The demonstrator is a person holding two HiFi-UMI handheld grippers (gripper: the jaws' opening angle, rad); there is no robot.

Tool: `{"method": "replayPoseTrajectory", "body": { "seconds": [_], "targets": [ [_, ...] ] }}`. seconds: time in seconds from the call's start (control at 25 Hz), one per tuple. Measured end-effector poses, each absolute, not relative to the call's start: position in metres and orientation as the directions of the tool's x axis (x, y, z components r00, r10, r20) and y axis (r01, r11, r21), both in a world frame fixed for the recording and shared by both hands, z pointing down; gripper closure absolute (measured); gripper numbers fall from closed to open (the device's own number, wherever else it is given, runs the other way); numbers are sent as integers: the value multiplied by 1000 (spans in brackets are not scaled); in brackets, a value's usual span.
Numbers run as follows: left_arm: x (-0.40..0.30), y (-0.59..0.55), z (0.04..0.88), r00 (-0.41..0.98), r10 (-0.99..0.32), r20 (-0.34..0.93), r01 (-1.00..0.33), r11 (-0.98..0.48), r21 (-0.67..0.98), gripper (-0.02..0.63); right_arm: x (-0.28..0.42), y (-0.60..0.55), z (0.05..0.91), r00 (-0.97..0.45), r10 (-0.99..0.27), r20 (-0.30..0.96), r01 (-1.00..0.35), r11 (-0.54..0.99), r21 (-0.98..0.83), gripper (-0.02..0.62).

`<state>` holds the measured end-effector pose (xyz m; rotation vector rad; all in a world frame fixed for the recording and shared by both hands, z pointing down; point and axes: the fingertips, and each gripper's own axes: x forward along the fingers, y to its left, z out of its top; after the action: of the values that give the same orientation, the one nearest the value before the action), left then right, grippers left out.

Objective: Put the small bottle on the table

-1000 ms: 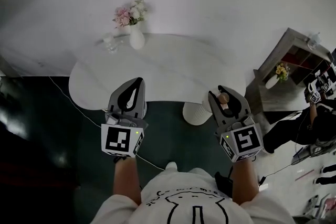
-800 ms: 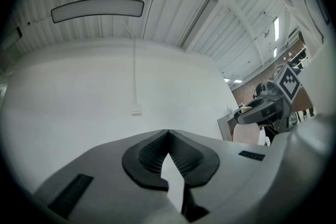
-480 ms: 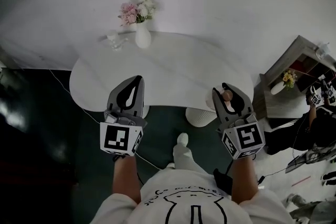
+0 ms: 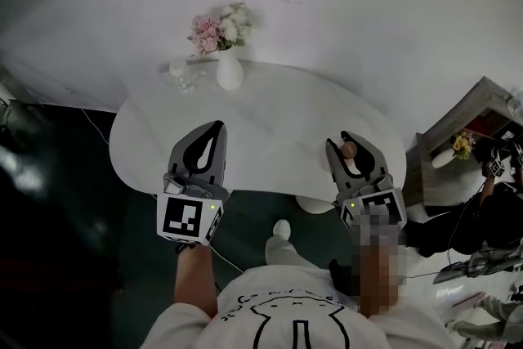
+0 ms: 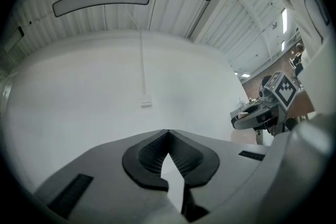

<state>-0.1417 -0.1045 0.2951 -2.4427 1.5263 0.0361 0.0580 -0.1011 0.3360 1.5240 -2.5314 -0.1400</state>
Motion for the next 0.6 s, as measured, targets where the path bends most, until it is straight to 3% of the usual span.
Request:
{"method": "replayPoseTrajectory", "body": {
  "seconds": [0.6],
  "targets": [
    [-135, -238, 308, 400, -909, -118, -906, -372, -201, 603, 50, -260, 368, -543, -824, 159, -819, 562, 117, 479]
  ]
}}
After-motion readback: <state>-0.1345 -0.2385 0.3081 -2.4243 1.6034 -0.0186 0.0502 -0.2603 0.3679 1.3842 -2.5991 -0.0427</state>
